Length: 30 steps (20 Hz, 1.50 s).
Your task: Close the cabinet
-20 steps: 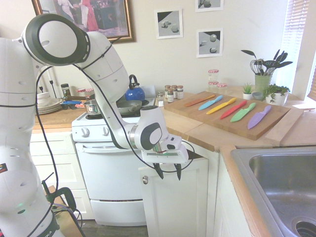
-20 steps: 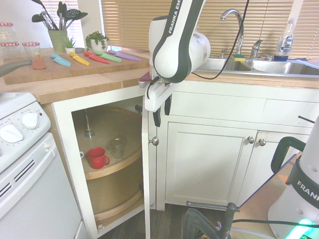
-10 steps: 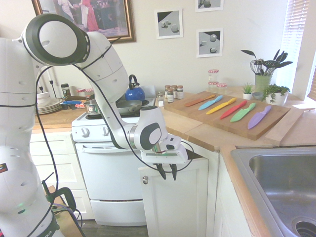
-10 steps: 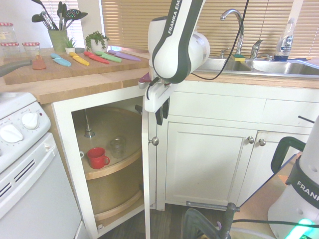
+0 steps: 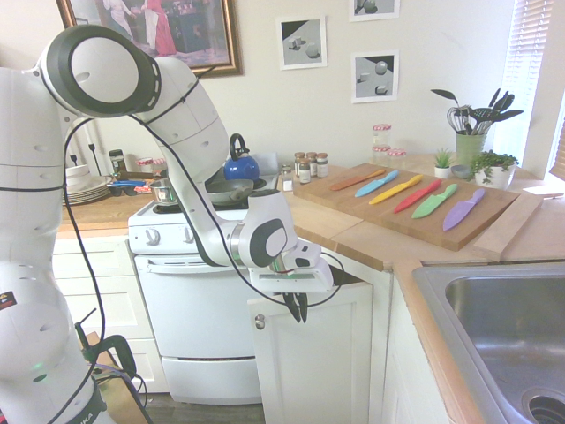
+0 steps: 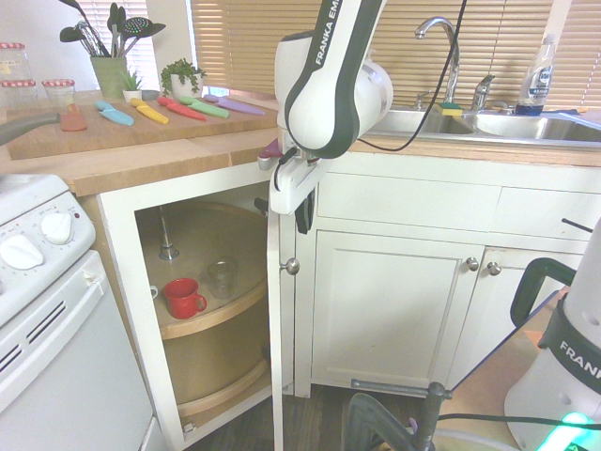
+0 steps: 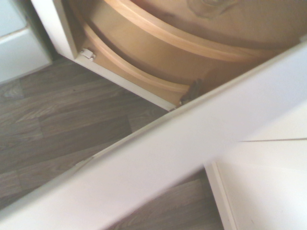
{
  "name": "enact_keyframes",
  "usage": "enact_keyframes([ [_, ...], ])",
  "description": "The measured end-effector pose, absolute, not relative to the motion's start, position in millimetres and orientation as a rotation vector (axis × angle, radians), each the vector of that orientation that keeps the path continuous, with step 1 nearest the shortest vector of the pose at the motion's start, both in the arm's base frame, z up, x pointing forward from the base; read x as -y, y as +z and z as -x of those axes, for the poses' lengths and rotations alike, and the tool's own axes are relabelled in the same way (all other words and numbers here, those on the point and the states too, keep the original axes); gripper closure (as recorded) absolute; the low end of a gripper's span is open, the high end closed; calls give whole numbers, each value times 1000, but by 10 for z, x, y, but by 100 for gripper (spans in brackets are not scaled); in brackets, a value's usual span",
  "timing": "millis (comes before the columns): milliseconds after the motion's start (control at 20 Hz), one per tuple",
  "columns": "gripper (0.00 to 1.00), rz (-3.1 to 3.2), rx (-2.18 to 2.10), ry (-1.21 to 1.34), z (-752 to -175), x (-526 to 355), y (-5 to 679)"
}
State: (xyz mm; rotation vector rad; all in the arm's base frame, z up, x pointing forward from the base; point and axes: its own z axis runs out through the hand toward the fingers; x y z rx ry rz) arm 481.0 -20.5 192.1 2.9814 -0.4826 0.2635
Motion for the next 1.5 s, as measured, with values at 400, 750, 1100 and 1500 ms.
enact_keyframes([
  [400, 100, -2983, 431, 218, -4955, -262, 1987],
  [750, 100, -3009, 500, 129, -5413, -397, 1825],
  [1100, 100, -3040, 542, 94, -5959, -545, 1828],
  [1500, 100, -3046, 538, 110, -6441, -679, 2083],
])
